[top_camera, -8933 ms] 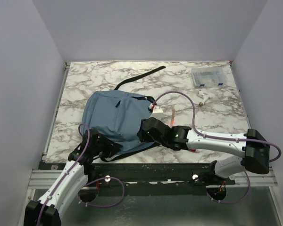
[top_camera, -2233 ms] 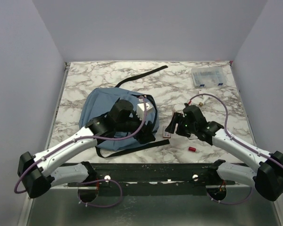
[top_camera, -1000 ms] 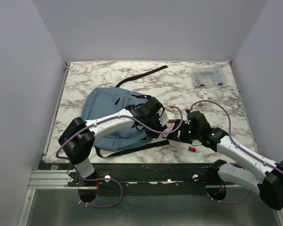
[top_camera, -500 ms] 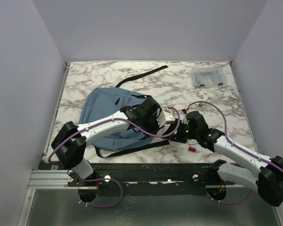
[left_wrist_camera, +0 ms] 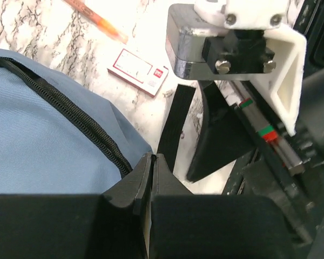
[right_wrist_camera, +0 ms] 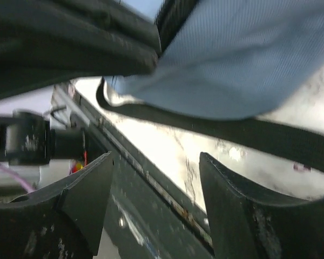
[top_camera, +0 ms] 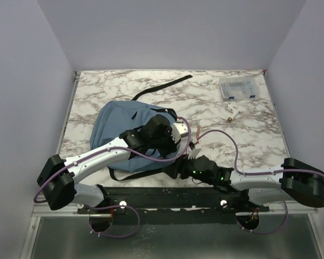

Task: Pack the student bag
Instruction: Zip the student bag at the center of the board.

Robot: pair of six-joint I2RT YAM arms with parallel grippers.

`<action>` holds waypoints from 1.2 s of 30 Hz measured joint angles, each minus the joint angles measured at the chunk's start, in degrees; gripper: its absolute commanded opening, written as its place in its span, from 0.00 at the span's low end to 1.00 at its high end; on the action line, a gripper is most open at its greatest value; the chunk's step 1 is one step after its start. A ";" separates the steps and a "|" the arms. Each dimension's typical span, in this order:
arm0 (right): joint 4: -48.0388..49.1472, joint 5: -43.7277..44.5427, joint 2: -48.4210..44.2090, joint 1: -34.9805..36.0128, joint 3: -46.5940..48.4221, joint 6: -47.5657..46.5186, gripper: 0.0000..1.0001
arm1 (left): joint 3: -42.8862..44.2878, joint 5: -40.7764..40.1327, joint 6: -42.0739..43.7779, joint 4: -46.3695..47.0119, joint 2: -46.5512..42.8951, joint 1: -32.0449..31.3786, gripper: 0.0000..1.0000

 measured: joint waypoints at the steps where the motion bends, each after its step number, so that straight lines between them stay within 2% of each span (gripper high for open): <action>1: 1.60 2.69 1.57 0.79 0.70 0.07 0.70 | -0.63 -0.24 -1.29 1.09 -0.61 0.00 0.00; 7: 8.87 16.87 6.82 1.97 1.97 2.67 0.70 | -2.05 -0.24 -6.45 4.55 -0.96 0.26 0.00; 13: 12.90 22.58 12.68 2.78 5.03 4.11 0.68 | -3.78 0.28 -10.60 8.02 -2.08 1.99 0.00; 15: 13.55 23.76 14.27 3.06 6.45 4.24 0.60 | -3.85 0.35 -11.43 8.70 -2.40 2.91 0.00; 18: 12.94 25.66 15.43 3.54 8.39 4.57 0.42 | -3.82 0.52 -12.26 9.11 -2.40 3.82 0.00; 23: 11.10 28.35 15.76 5.01 10.10 5.51 0.01 | -3.69 0.24 -13.55 9.40 -2.40 4.28 0.00; 30: 13.49 28.48 16.37 5.16 8.96 3.34 0.00 | -1.11 -3.82 -15.06 9.07 -0.55 4.35 0.00; 36: 20.70 27.78 16.65 5.62 4.59 0.57 0.00 | 5.03 -9.57 -17.03 8.94 9.14 5.86 0.00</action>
